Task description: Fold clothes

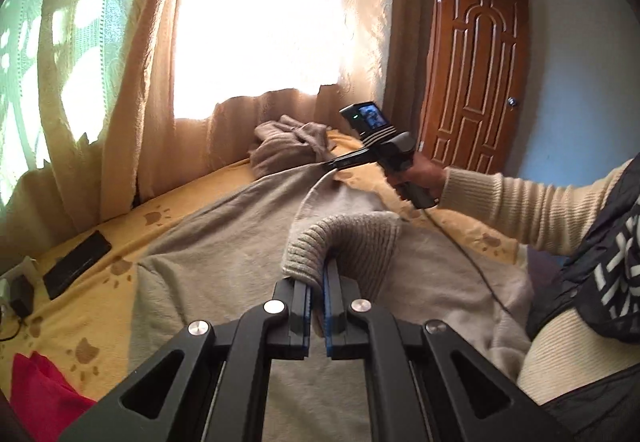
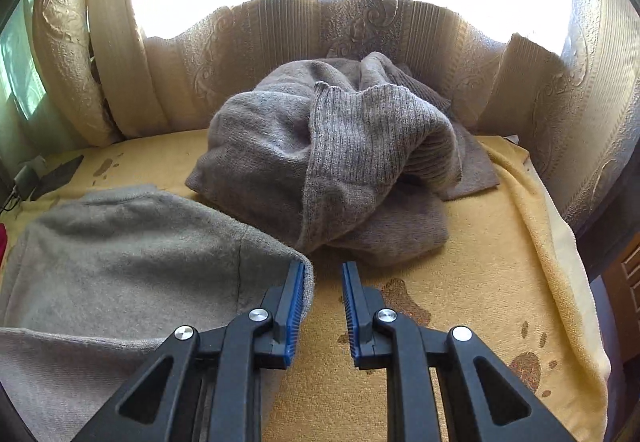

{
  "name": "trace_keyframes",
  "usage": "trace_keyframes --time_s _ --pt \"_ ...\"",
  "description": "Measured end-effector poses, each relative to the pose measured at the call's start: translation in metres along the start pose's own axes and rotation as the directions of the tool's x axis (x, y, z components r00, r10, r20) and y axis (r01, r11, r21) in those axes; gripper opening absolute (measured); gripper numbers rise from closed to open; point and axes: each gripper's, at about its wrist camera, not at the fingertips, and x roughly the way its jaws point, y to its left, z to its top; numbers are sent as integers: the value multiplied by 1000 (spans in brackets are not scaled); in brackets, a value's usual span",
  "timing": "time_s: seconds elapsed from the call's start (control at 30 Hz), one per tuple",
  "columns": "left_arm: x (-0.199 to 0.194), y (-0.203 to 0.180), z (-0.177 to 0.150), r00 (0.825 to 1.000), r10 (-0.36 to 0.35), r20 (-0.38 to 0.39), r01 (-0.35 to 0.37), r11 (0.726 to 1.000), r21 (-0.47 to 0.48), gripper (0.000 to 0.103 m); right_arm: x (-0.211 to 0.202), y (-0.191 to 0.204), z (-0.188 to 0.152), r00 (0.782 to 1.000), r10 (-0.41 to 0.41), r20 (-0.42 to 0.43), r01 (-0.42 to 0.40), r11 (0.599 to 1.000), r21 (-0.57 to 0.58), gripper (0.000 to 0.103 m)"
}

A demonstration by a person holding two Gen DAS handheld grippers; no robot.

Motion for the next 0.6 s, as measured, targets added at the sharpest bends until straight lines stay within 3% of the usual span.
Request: trace_keyframes --time_s 0.07,0.13,0.37,0.43,0.5,0.6 --pt "27 24 -7 991 75 -108 -73 997 22 6 -7 1 -2 1000 21 18 -21 1000 -8 21" --pt "51 43 -19 971 123 -205 -116 992 46 6 -14 2 -5 998 43 36 -42 999 -17 21" --pt "44 61 -34 970 128 -209 -134 991 -14 6 -40 6 -13 988 119 98 -115 992 -49 27" --pt "42 66 -38 969 129 -210 -139 990 -31 6 -47 7 -15 983 141 115 -135 989 -60 38" --pt "36 71 -34 974 133 -183 -146 987 -62 6 -64 14 -24 976 162 146 -146 982 -117 69" --pt "25 78 -19 983 142 -116 -156 980 -122 6 -90 36 -47 968 200 149 -155 952 -264 78"
